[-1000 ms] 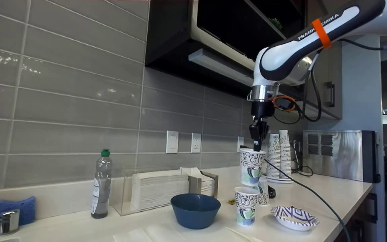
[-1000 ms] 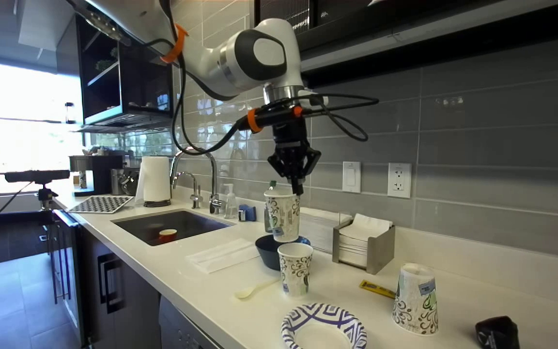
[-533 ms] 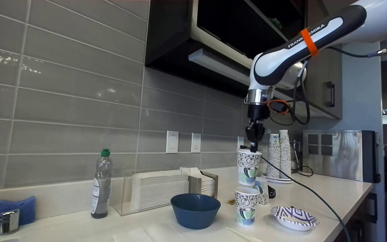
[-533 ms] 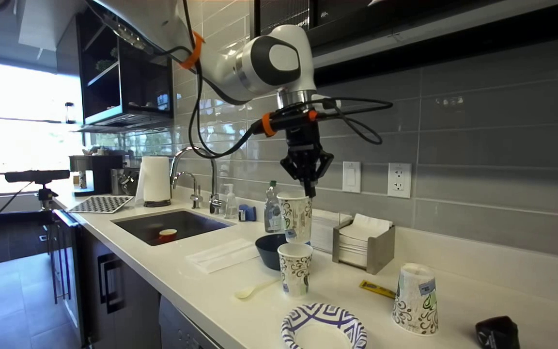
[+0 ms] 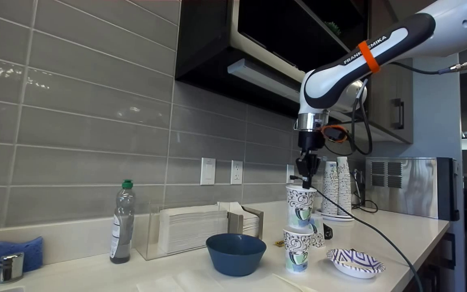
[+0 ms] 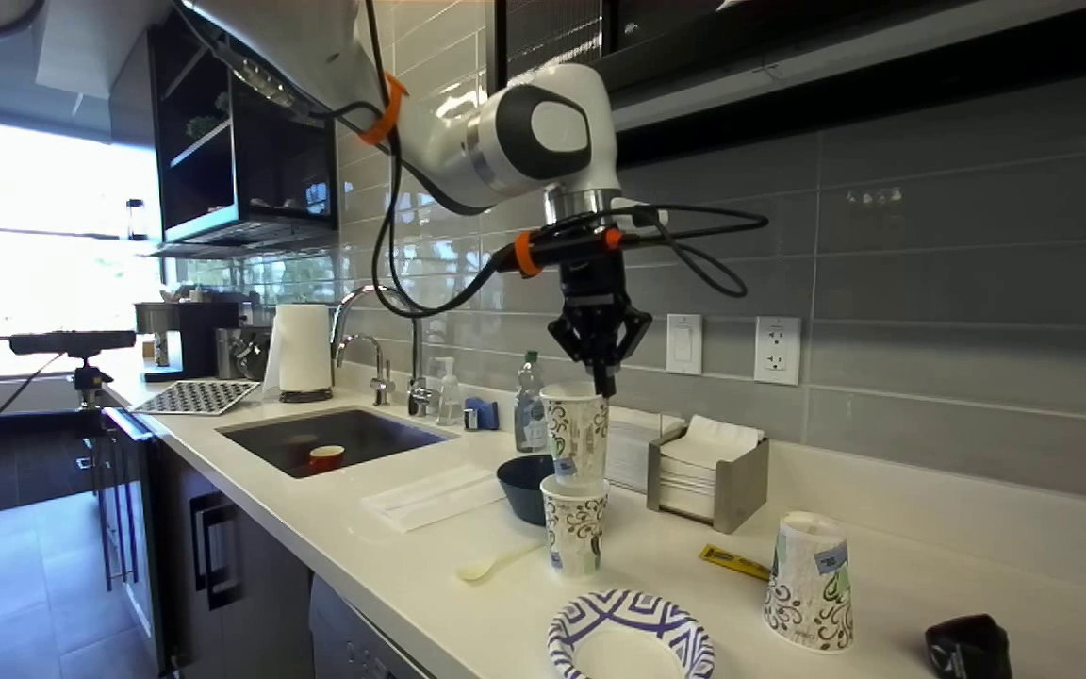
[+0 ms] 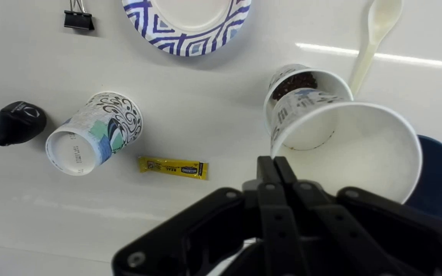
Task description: Stack up the two paper cups on the left, put the paper cups in the blue bowl and move the blue bowl to the left
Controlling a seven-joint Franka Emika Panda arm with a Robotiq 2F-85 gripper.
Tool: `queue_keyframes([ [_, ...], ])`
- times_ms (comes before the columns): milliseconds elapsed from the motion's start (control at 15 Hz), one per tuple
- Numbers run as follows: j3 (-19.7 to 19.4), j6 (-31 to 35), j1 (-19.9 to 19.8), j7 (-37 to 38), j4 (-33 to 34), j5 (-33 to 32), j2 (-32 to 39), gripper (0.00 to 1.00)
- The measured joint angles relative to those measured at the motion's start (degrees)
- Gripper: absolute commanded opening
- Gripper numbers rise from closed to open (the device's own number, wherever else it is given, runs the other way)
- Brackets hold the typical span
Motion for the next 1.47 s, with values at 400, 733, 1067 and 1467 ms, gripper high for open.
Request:
queue_keyframes([
  [400,0.0,0.0,0.0,0.0,0.0,0.0,1.4,0.01],
  [733,0.1,0.0,0.0,0.0,0.0,0.2,2.5,0.36],
  [1067,0.1,0.0,0.0,-0.1,0.0,0.4,2.6,0.70],
  [1467,-0.4,1.7,-0.7,0.0,-1.7,3.5,2.5,1.00],
])
